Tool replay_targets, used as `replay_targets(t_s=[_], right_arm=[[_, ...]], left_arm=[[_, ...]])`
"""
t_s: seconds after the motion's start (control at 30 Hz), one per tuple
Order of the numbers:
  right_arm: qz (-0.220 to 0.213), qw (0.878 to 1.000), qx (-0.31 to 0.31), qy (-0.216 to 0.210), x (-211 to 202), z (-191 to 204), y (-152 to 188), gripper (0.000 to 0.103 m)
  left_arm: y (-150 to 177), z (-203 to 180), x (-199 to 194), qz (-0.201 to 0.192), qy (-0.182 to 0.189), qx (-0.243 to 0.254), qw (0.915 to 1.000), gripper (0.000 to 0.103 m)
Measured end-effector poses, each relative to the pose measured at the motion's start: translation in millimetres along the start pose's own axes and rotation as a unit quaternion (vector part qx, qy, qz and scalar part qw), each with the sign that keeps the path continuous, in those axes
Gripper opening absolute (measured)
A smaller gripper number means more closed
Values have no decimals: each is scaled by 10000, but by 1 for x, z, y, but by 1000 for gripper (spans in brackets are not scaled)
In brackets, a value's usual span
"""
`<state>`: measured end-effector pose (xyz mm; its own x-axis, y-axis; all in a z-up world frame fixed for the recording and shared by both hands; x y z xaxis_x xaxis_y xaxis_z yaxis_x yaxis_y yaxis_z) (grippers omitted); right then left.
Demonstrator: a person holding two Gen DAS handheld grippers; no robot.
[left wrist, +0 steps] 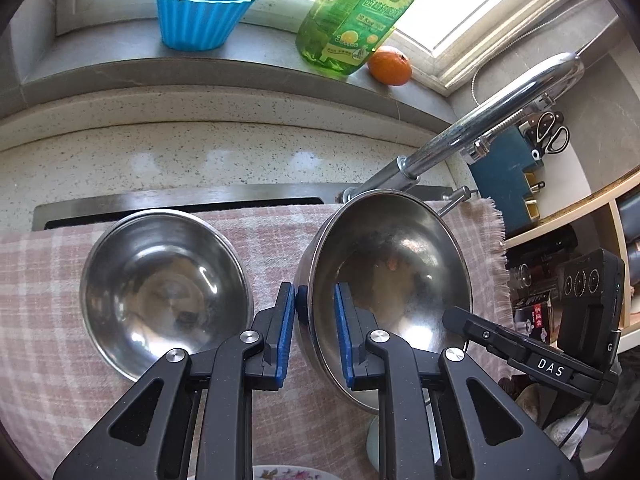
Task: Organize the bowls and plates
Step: 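Lift the large steel bowl and carry it beside the plate stack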
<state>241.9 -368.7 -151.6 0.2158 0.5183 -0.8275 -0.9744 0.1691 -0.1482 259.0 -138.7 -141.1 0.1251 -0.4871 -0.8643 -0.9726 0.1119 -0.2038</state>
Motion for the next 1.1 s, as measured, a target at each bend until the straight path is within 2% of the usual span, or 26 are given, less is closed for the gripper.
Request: replay_targets(t_s=[0.33,0.57,0.8,1.1], right_arm=[[74,9986,-485,-201,-12,51,29,20],[285,9949,-896,-372,-4,93,57,20],[632,9879,-1305,-546,21,137,82,20],[1178,9741,-1817,-653,64,185,123,20]], left_arm=[[36,21,-54,-433,23,-183,9989,17],[72,48,-89,-736,-18,-457,9962,17],[112,80,-123,-1008,-143,-819,9914,17],[168,127,-153,-1268,-309,-1445,9809,17]])
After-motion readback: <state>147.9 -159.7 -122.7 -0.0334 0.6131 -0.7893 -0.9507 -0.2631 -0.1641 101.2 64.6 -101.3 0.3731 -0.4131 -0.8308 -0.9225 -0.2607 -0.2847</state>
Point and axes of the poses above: each gripper's, at about its wrist camera, not at the fingertips, and x roughly the way its jaws point, z to its left, y to its underside, the point moved 1 cm from there along x, roughly the way its jaws point, and after that the axes turned 9 degrees about z, right-handed, at the moved point
